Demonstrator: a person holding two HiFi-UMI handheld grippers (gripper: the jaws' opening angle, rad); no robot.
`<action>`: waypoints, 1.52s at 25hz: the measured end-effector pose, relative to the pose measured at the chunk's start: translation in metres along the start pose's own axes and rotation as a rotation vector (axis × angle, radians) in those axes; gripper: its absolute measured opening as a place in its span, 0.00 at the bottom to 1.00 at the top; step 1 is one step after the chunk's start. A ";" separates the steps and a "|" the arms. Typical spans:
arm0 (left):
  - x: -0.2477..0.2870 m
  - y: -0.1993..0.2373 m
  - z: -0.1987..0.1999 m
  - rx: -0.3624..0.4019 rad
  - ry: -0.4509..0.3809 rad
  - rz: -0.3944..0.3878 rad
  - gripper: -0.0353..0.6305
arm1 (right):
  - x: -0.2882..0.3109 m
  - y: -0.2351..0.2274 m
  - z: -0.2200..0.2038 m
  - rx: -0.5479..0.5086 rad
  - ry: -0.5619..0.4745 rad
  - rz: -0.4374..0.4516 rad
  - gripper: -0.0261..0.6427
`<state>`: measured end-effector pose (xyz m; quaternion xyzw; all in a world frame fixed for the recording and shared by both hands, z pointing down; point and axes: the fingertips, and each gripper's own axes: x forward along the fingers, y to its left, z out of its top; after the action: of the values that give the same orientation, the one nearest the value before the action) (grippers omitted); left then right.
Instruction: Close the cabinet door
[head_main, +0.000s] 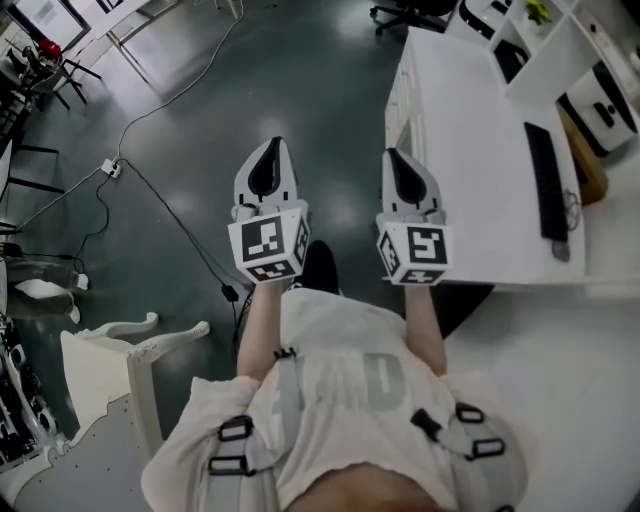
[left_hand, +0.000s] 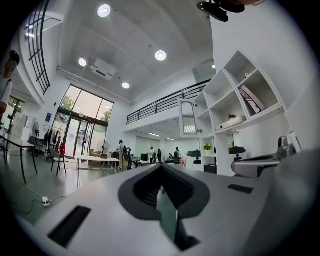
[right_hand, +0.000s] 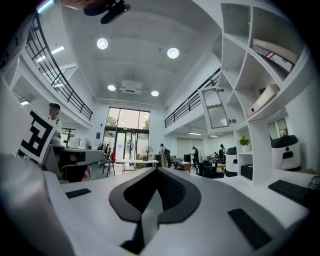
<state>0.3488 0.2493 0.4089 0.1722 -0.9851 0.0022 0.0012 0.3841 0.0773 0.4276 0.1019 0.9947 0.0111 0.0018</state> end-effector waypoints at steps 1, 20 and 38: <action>0.003 0.000 -0.001 0.000 0.002 0.000 0.06 | 0.002 -0.002 -0.001 0.007 0.001 -0.002 0.05; 0.176 0.021 0.005 0.015 -0.009 -0.099 0.06 | 0.145 -0.069 0.004 0.003 0.004 -0.094 0.05; 0.449 0.119 0.033 -0.030 -0.029 -0.135 0.06 | 0.431 -0.105 0.029 0.003 0.009 -0.064 0.05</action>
<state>-0.1140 0.2087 0.3765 0.2383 -0.9710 -0.0151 -0.0103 -0.0589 0.0622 0.3959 0.0699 0.9975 0.0100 -0.0025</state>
